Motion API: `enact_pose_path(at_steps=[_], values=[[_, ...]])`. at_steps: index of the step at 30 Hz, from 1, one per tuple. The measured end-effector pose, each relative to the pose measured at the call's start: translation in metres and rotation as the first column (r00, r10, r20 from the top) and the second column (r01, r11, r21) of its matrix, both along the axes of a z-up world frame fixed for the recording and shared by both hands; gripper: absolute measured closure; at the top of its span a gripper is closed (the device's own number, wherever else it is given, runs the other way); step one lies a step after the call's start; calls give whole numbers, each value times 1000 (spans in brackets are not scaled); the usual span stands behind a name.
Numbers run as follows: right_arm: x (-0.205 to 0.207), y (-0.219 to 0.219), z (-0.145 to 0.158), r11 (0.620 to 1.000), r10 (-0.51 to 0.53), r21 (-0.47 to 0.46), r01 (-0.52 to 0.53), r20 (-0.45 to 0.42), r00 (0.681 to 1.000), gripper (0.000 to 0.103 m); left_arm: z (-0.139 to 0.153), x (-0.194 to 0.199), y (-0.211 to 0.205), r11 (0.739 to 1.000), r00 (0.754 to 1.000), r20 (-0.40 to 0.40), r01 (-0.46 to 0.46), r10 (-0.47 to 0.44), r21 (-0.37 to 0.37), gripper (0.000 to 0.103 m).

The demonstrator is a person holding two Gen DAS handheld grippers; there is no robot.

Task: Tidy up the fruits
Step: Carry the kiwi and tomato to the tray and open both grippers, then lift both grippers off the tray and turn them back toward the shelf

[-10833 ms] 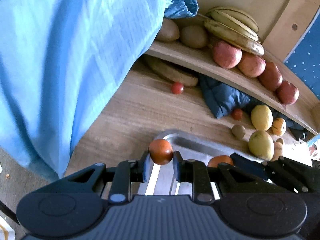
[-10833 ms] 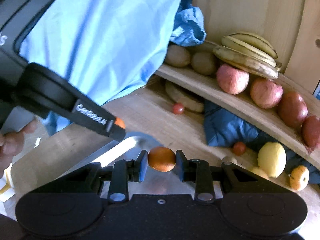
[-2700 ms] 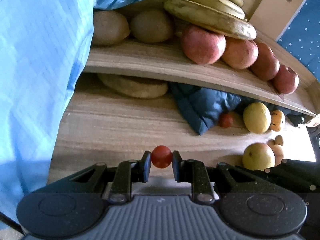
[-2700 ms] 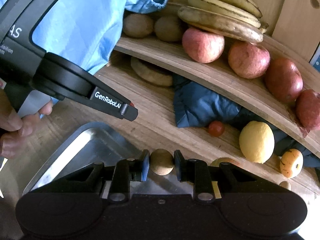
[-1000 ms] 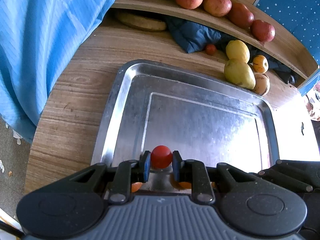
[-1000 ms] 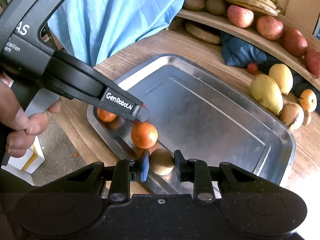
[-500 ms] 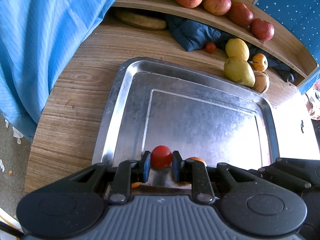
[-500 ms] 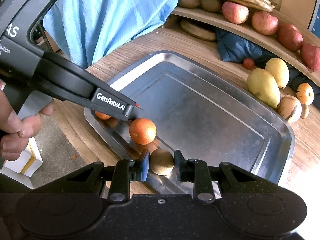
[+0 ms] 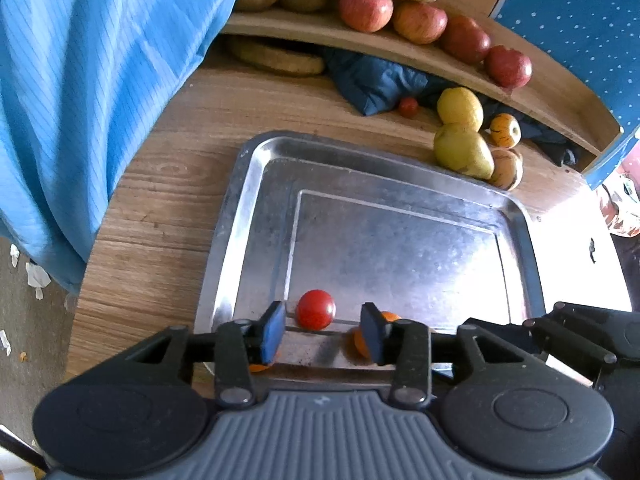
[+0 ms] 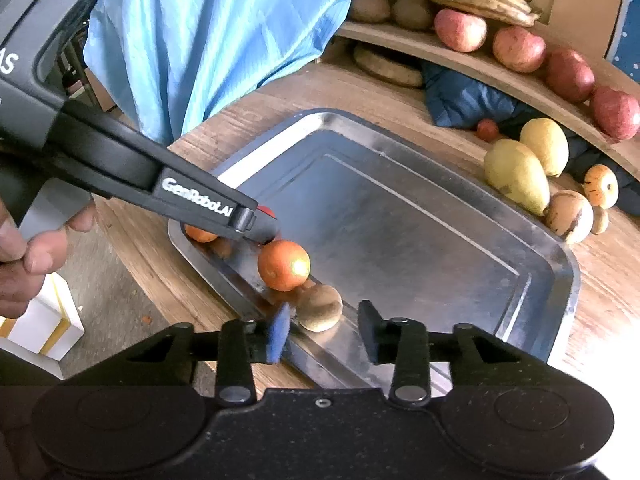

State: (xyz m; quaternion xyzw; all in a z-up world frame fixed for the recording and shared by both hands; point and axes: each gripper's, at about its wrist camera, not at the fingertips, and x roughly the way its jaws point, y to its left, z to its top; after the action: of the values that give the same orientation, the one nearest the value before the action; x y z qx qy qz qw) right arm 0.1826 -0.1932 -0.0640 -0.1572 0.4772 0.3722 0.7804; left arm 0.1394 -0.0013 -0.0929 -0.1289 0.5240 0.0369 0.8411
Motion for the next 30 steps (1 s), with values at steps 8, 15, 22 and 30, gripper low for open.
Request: enact_pose_path(at_steps=[8, 15, 22, 30], values=[[-8, -13, 11, 999, -30, 21, 30, 9, 1000, 41, 12, -16, 3, 999, 999, -3, 32, -32, 5, 22], [-12, -24, 17, 998, -67, 11, 67, 10, 998, 17, 17, -27, 2, 997, 996, -28, 80, -80, 3, 8], [-15, -31, 21, 995, -99, -23, 99, 14, 995, 2, 11, -33, -1, 990, 986, -105, 135, -130, 34, 5], [-13, -37, 17, 987, -138, -77, 139, 12, 990, 1, 8, -30, 2, 987, 979, -161, 139, -124, 80, 4]])
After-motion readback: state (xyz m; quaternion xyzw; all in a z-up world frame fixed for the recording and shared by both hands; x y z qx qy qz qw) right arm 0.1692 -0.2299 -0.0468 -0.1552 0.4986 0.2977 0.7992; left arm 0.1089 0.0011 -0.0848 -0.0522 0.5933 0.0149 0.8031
